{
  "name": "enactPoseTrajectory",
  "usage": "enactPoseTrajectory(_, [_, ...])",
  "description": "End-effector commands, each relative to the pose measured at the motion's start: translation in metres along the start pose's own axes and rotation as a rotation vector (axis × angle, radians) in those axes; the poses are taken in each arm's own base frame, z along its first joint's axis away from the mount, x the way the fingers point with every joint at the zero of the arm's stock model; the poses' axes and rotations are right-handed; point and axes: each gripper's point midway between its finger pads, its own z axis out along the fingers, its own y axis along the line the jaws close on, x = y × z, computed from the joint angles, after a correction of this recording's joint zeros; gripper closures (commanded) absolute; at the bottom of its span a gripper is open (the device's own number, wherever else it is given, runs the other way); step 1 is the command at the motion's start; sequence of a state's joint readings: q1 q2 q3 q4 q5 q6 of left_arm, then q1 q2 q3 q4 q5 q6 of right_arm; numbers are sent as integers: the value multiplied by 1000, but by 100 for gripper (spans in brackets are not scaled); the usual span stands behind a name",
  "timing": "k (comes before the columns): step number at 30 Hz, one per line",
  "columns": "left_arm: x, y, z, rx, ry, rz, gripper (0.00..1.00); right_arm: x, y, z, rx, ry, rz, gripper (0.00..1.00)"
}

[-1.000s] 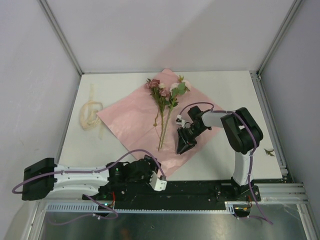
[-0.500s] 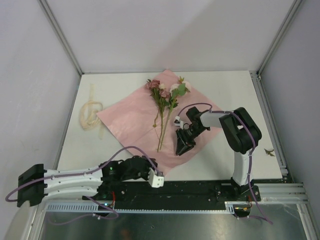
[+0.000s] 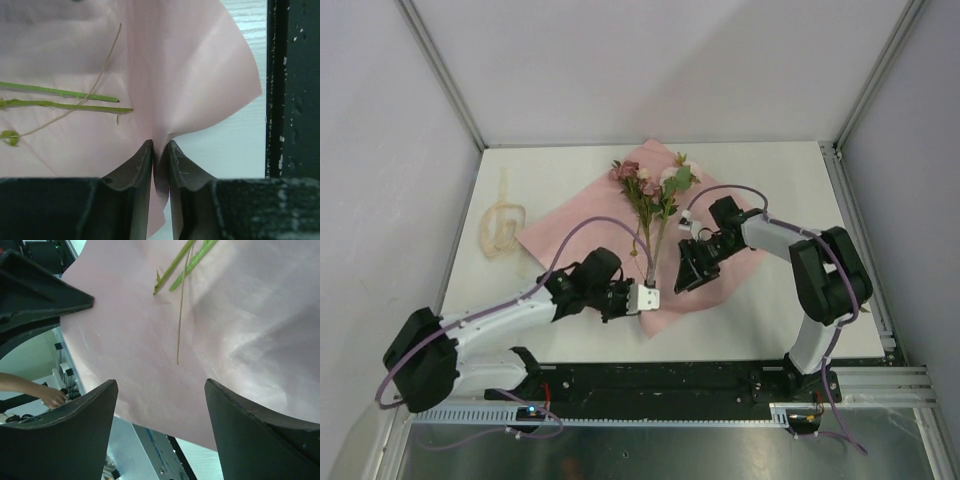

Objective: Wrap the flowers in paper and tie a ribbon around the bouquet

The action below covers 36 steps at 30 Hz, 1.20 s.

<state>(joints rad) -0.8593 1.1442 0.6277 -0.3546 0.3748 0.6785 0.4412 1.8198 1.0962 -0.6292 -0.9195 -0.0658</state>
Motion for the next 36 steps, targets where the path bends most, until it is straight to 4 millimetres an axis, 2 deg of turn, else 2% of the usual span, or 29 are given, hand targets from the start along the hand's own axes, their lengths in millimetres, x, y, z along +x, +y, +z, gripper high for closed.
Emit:
enactPoseTrajectory(1, [-18, -5, -4, 168, -59, -158, 75, -11, 17, -25, -45, -74, -137, 22])
enactPoseTrajectory(5, [-16, 16, 0, 216, -55, -321, 74, -13, 22, -34, -71, -100, -193, 20])
enactPoseTrajectory(12, [-9, 55, 10, 296, -57, -573, 71, -22, 24, -37, -76, -136, -308, 15])
enactPoseTrajectory(15, [-6, 64, 12, 316, -60, -627, 68, -26, 15, -34, -21, -134, -364, 14])
enactPoseTrajectory(20, [-5, 77, 18, 318, -55, -671, 65, -44, -7, -21, 91, -153, -408, 16])
enactPoseTrajectory(22, [-2, 84, 20, 311, -48, -696, 64, -48, -9, -17, 99, -152, -402, 25])
enactPoseTrajectory(24, [2, 92, 21, 297, -43, -729, 62, -50, -12, -13, 105, -142, -393, 40])
enactPoseTrajectory(27, [10, 105, 15, 262, -42, -793, 52, -50, -18, -11, 126, -129, -354, 71])
enactPoseTrajectory(30, [18, 119, -1, 194, -52, -856, 41, -49, -25, -8, 141, -115, -287, 90])
enactPoseTrajectory(32, [17, 130, -21, 118, -74, -885, 36, -49, -29, -5, 152, -113, -235, 98])
enactPoseTrajectory(36, [16, 153, -69, -91, -140, -930, 28, -53, -36, 1, 162, -107, -146, 100])
